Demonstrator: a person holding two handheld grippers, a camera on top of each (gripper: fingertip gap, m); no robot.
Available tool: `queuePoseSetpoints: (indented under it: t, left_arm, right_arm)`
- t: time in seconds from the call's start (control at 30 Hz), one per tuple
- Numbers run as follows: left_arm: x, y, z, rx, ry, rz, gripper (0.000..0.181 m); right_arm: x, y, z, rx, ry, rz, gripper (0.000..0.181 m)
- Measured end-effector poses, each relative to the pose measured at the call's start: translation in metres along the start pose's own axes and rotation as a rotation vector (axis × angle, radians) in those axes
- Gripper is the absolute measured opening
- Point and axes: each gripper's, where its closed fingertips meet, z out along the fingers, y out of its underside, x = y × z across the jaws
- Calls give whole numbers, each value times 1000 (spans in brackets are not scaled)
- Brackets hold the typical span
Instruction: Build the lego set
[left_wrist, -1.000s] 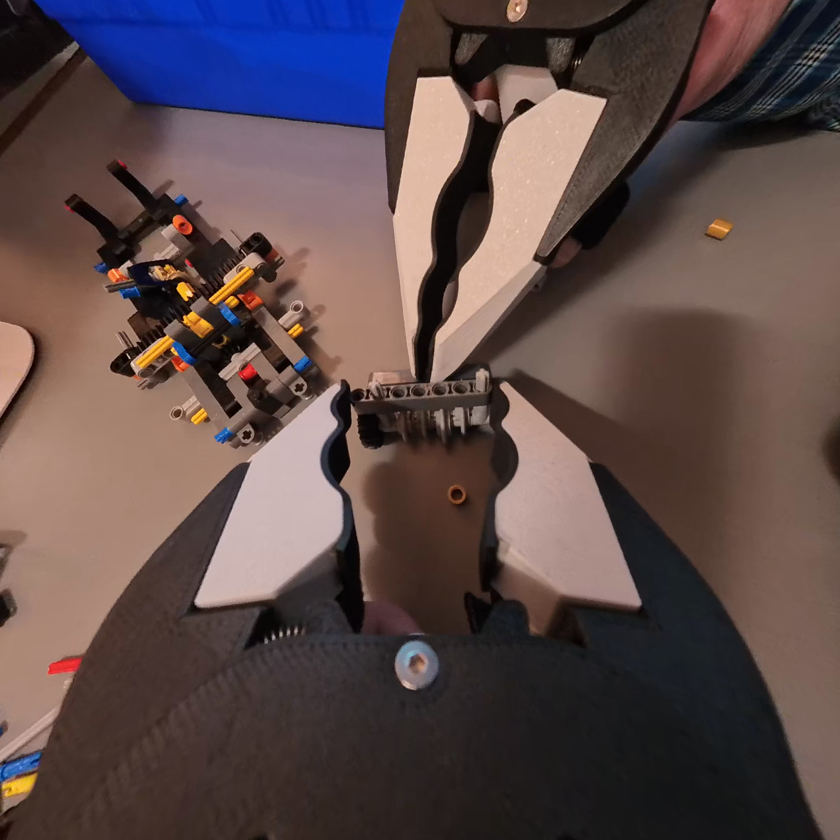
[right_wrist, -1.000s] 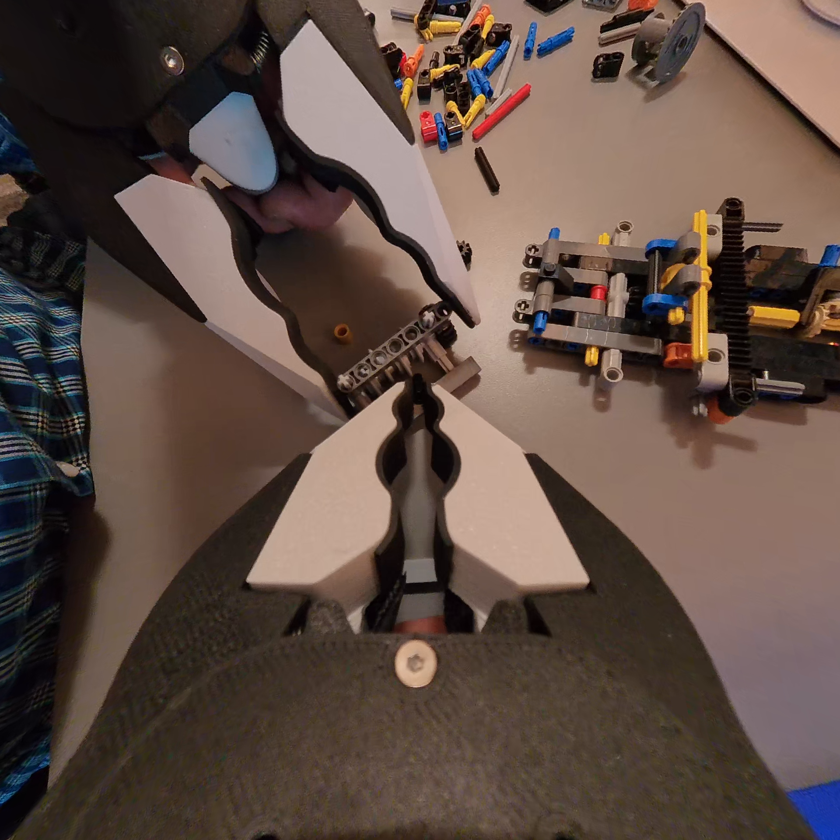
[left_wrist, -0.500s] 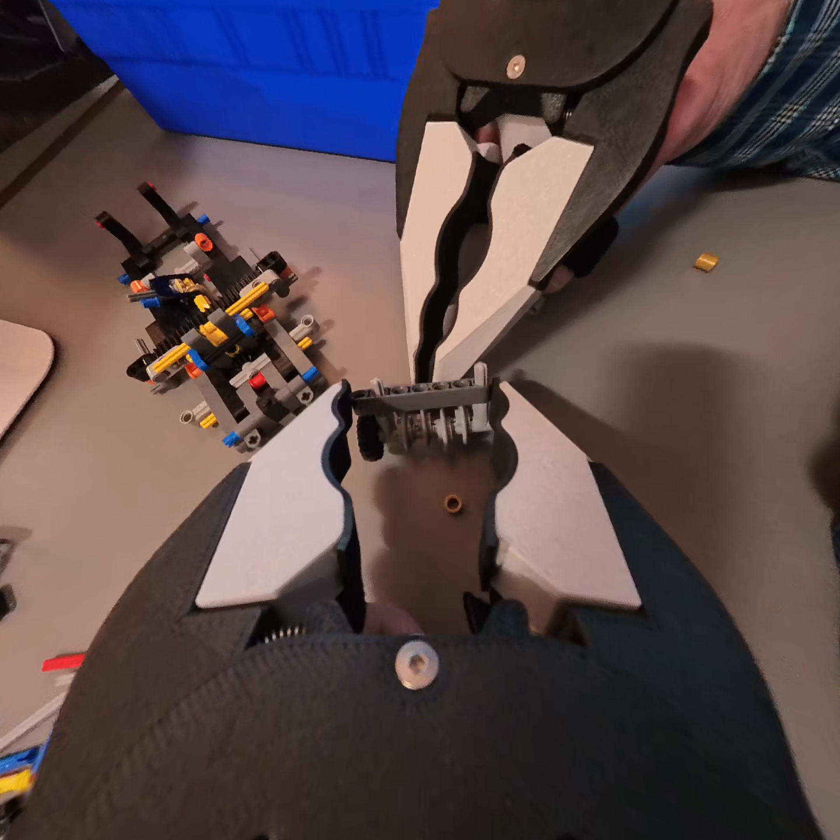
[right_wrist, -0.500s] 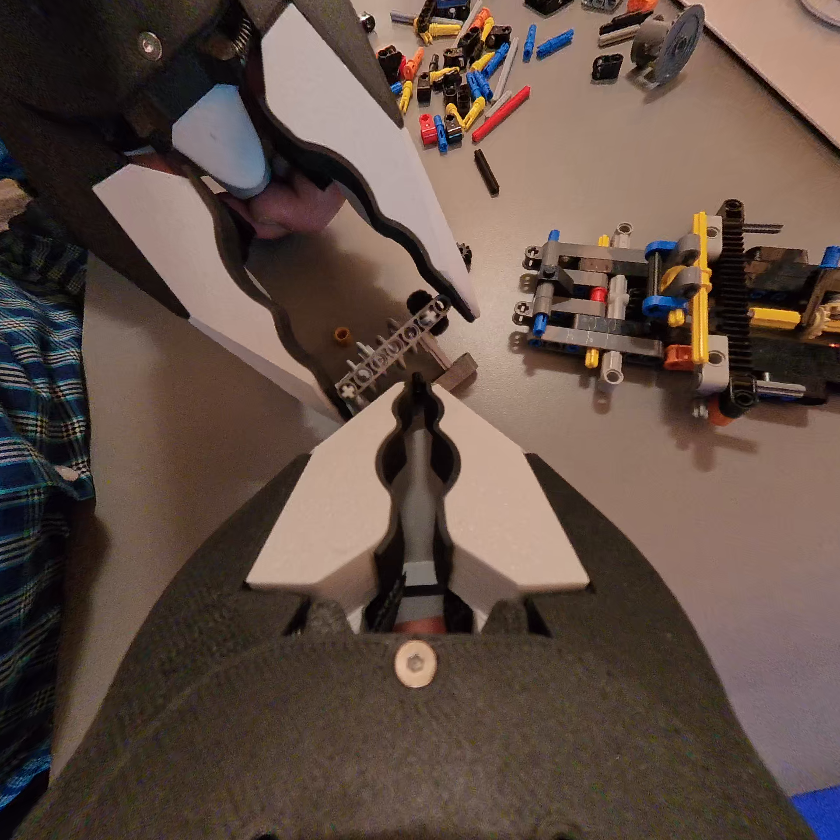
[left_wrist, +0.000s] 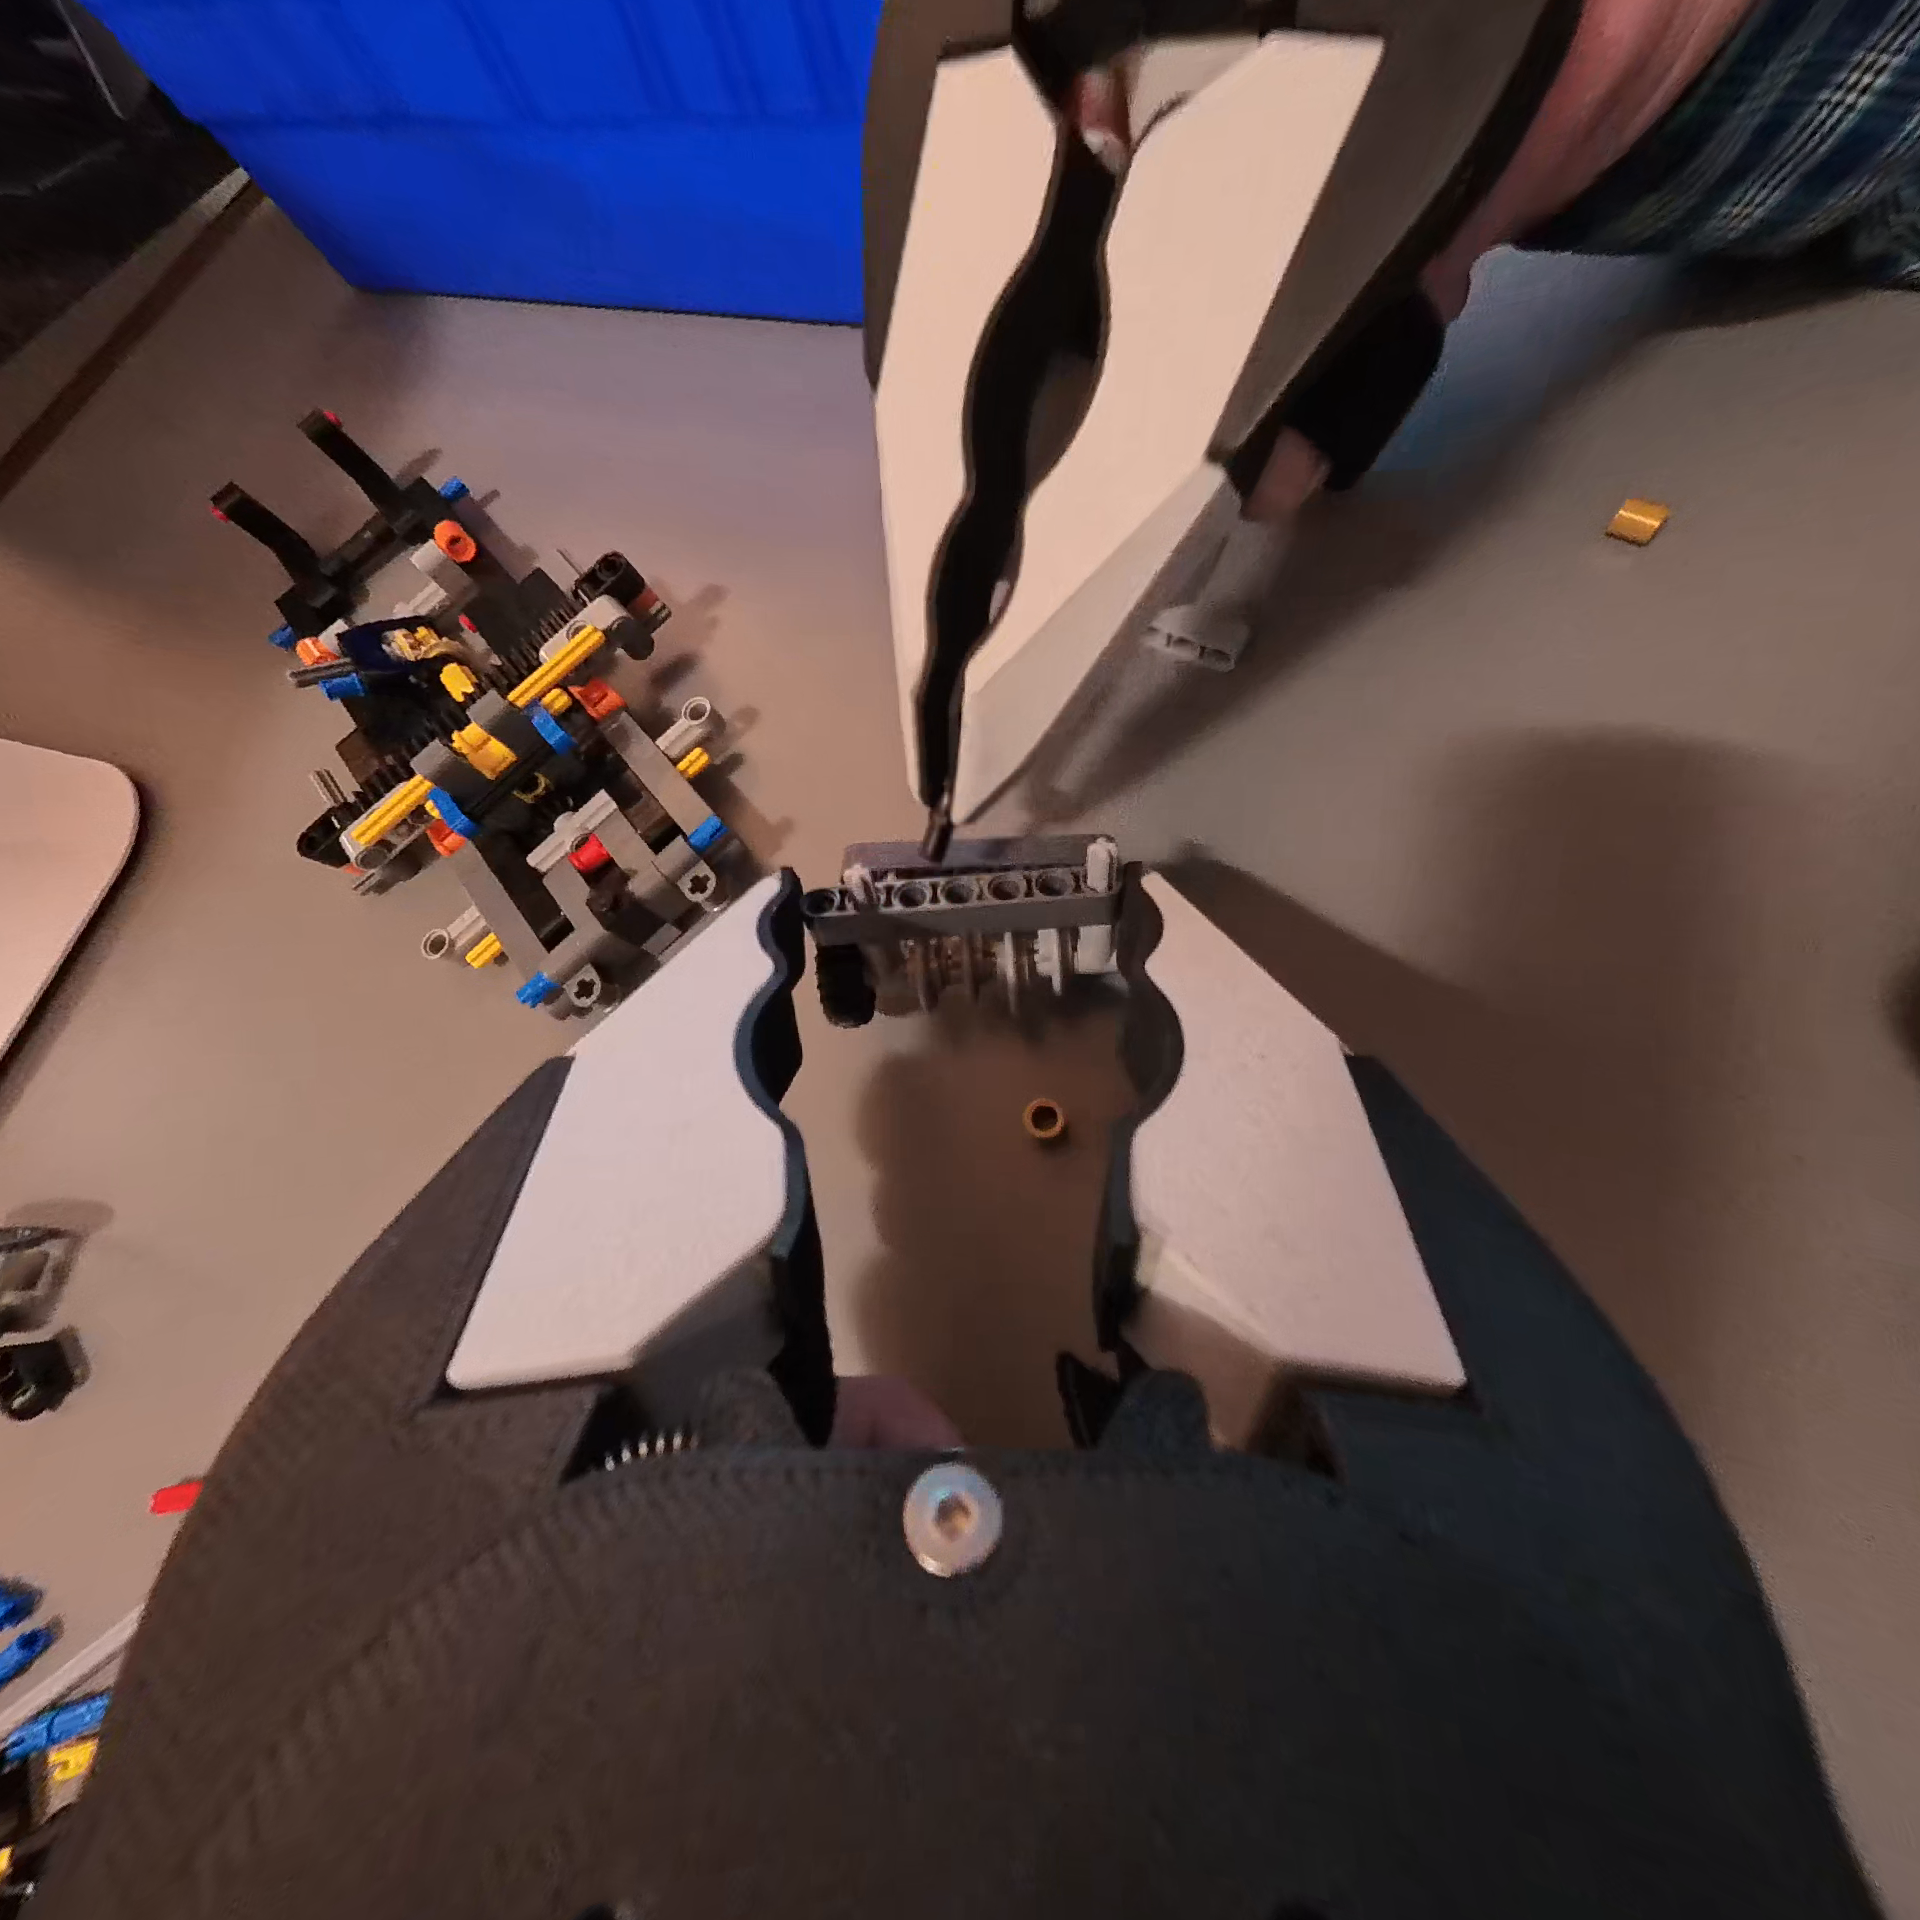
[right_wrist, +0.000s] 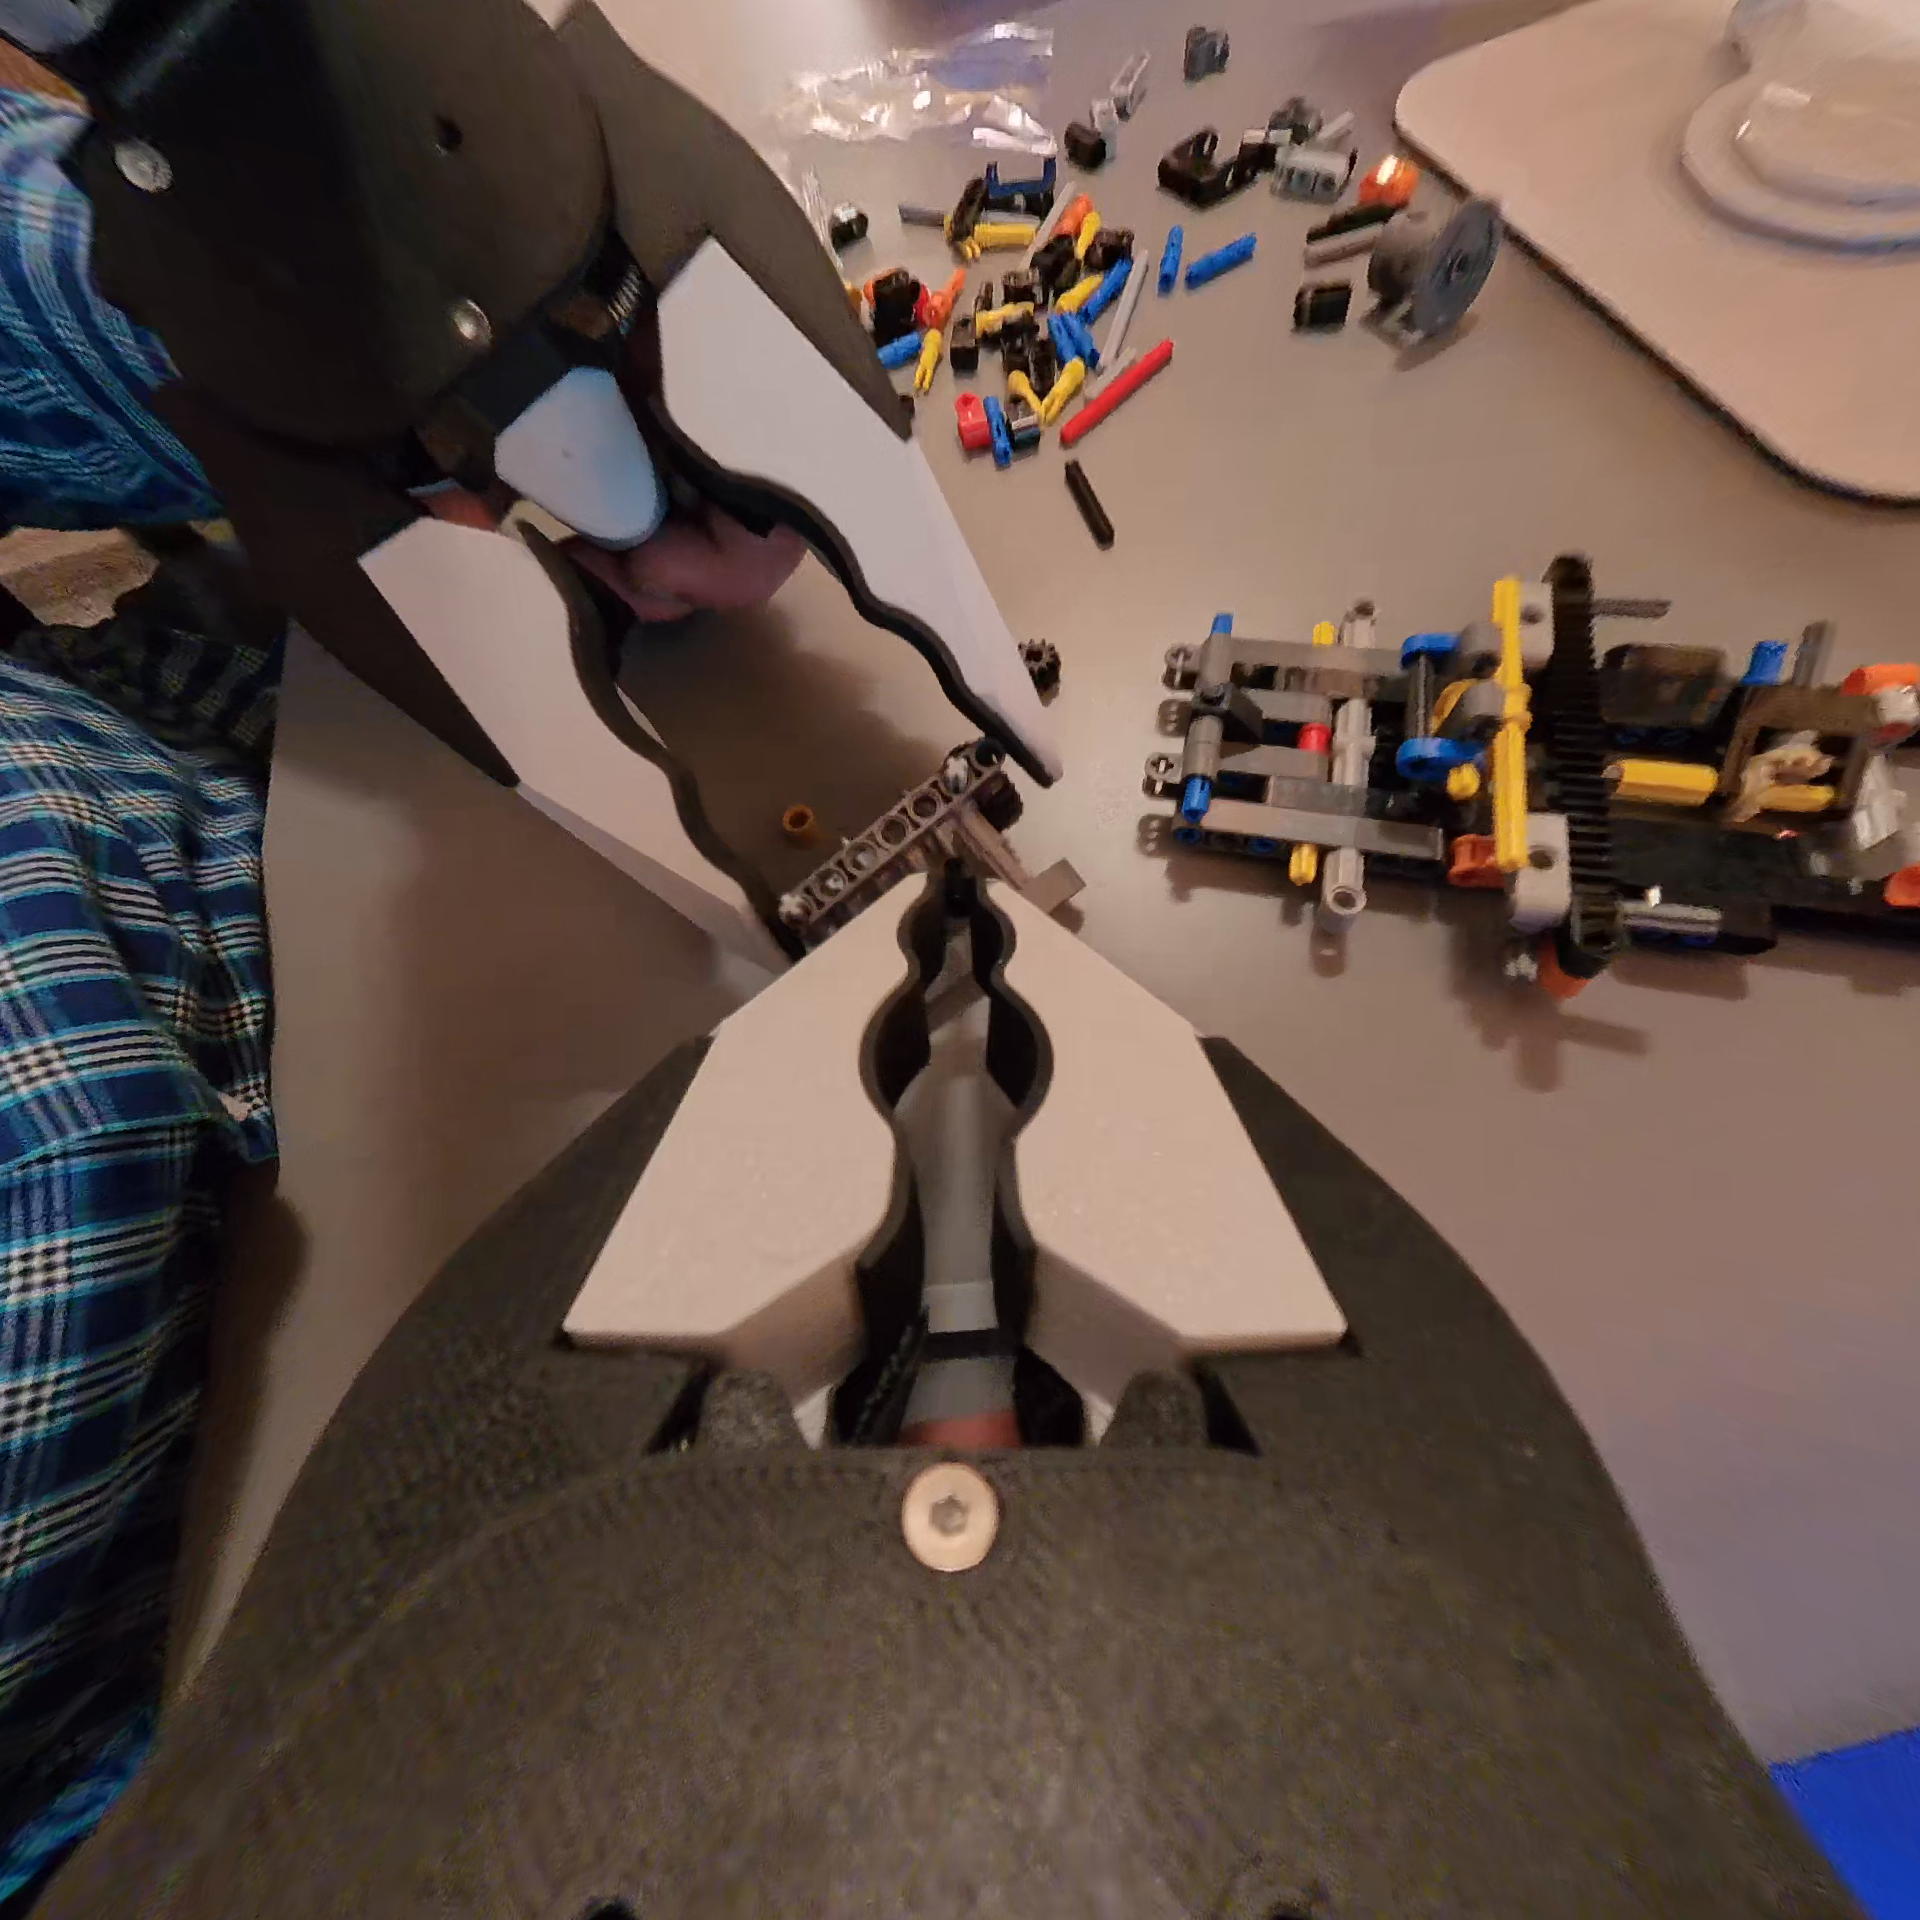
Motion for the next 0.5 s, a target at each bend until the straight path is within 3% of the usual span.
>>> queuePoseSetpoints:
  t: [0.03, 0.33, 0.5]
  left_arm:
    - [0, 0, 0, -4, 2, 2, 58]
    - [4, 2, 6, -33, 34, -6, 58]
    - [1, 6, 1, -30, 28, -36, 72]
  right_arm:
    - [0, -4, -2, 13, 3, -10, 1]
    - [5, -13, -3, -28, 3, -49, 0]
    - [4, -18, -2, -47, -18, -55, 1]
